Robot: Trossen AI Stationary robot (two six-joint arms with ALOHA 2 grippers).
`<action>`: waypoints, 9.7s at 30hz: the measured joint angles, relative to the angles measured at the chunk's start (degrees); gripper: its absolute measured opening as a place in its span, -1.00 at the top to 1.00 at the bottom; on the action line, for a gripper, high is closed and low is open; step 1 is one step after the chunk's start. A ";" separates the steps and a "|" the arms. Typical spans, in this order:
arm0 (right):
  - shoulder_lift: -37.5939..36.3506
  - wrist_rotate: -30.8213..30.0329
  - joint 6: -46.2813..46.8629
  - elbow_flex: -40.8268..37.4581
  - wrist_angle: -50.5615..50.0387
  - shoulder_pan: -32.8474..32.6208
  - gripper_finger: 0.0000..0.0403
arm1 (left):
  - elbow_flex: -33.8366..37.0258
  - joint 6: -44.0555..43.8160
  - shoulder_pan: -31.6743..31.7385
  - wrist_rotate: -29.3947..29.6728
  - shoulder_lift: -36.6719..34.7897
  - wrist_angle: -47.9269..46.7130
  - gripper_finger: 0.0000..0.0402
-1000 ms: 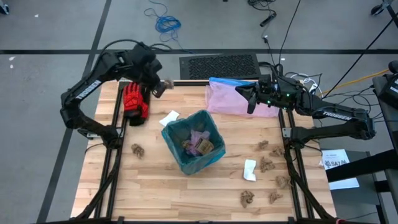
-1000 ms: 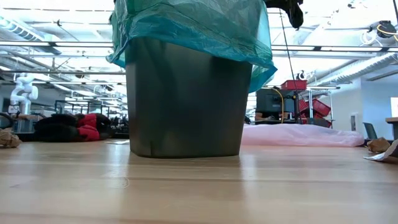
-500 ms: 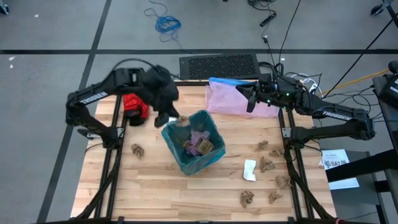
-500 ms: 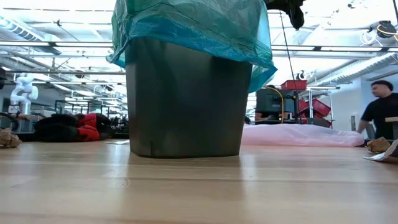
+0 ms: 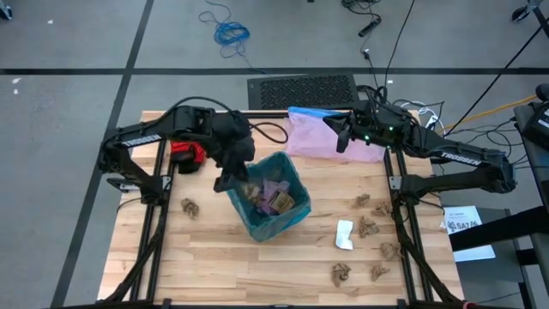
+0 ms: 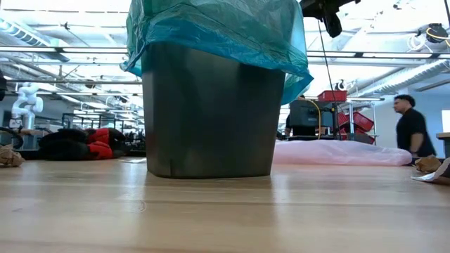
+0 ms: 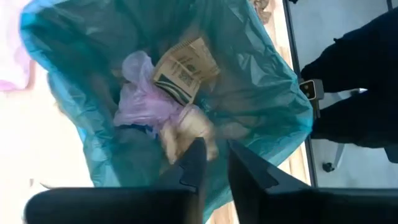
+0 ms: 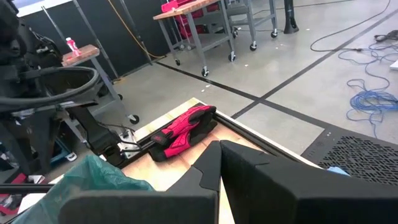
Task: Place trash/remove bag and relplace
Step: Put the brown napkin into the black trash bin
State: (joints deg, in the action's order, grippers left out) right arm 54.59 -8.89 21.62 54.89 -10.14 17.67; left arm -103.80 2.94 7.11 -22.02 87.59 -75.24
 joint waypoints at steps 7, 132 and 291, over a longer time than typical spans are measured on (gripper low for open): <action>0.09 0.01 -0.21 0.00 -0.01 0.00 1.00 | -1.25 -7.72 0.17 0.93 0.02 -8.97 0.44; 1.22 3.24 1.47 0.00 5.78 1.86 1.00 | 63.84 -52.19 -12.76 4.54 -14.60 6.78 0.25; 3.98 45.99 16.55 -0.01 -47.36 -1.50 1.00 | 63.09 -81.94 -32.03 20.84 -3.55 90.79 1.00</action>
State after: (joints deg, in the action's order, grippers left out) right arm 58.57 37.10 38.17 54.88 -57.49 16.17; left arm -40.71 -79.00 -24.92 -1.18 84.04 15.55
